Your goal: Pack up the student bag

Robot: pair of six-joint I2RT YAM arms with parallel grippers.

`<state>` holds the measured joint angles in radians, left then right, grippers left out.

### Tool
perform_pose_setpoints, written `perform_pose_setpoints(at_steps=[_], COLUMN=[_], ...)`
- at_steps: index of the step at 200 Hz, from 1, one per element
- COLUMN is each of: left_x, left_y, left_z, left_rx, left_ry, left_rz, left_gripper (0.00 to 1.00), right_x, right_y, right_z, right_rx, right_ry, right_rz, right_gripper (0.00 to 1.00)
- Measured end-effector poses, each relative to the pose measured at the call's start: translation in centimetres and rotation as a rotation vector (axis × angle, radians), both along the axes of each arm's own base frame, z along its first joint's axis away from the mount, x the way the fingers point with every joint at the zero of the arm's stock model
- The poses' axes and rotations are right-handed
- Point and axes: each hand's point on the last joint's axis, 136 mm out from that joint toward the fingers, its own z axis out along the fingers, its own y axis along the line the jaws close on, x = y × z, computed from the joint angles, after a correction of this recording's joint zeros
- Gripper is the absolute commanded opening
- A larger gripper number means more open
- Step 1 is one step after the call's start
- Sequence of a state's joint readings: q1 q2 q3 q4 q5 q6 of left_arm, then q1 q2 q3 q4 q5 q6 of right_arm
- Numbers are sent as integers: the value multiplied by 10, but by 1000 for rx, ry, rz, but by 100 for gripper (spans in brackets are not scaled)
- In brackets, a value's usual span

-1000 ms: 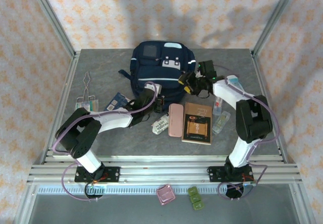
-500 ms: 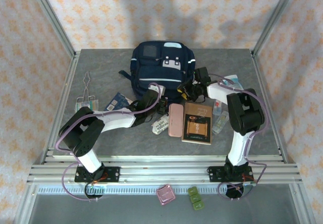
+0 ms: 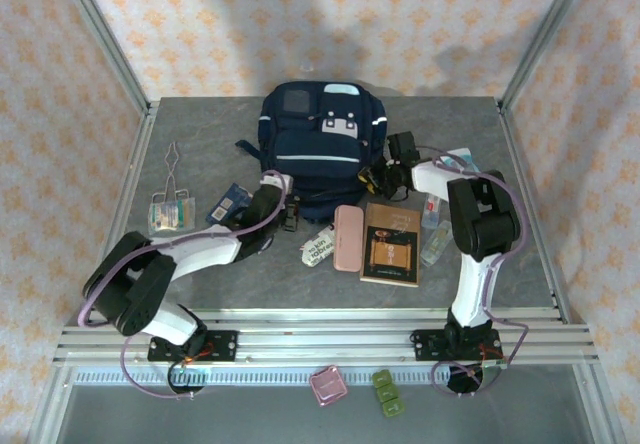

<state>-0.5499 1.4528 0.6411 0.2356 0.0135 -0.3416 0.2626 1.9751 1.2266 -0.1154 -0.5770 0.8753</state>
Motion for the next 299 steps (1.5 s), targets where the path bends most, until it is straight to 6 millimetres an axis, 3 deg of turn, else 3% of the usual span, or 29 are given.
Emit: perform_pose_setpoints(at_steps=[24, 49, 81, 110, 133, 164, 201, 224, 245, 264, 281, 299], left_x=[0, 1, 1, 4, 4, 9, 9, 9, 8, 8, 7, 7], left_y=[24, 30, 11, -16, -24, -33, -41, -42, -43, -44, -43, -39], left_z=[-1, -3, -8, -11, -16, -17, -14, -13, -13, -13, -14, -16], left_rx=[15, 25, 25, 23, 11, -7, -22, -27, -28, -29, -24, -14], left_ry=[5, 8, 24, 36, 46, 55, 53, 55, 54, 54, 53, 53], left_rz=[53, 68, 24, -26, -45, -56, -73, -78, -80, -82, -76, -65], left_gripper=[0, 0, 0, 0, 0, 0, 0, 0, 0, 0, 0, 0], right_x=[13, 27, 52, 58, 46, 12, -15, -21, -20, -17, -15, -13], right_y=[-5, -6, -7, -16, -25, -29, -14, 8, 22, 25, 27, 27], right_z=[-1, -4, 0, 16, 33, 56, 36, 24, 7, -6, -5, -3], right_rx=[-15, -31, -59, -85, -103, -85, -67, -59, -57, -47, -34, -29], right_ry=[-9, -3, -23, -66, -95, -116, -65, -49, -24, 8, 14, 12], right_rz=[-23, -33, -30, -29, -25, -9, 40, 87, 106, 104, 90, 85], right_gripper=[26, 28, 43, 52, 54, 54, 54, 49, 37, 17, 0, 0])
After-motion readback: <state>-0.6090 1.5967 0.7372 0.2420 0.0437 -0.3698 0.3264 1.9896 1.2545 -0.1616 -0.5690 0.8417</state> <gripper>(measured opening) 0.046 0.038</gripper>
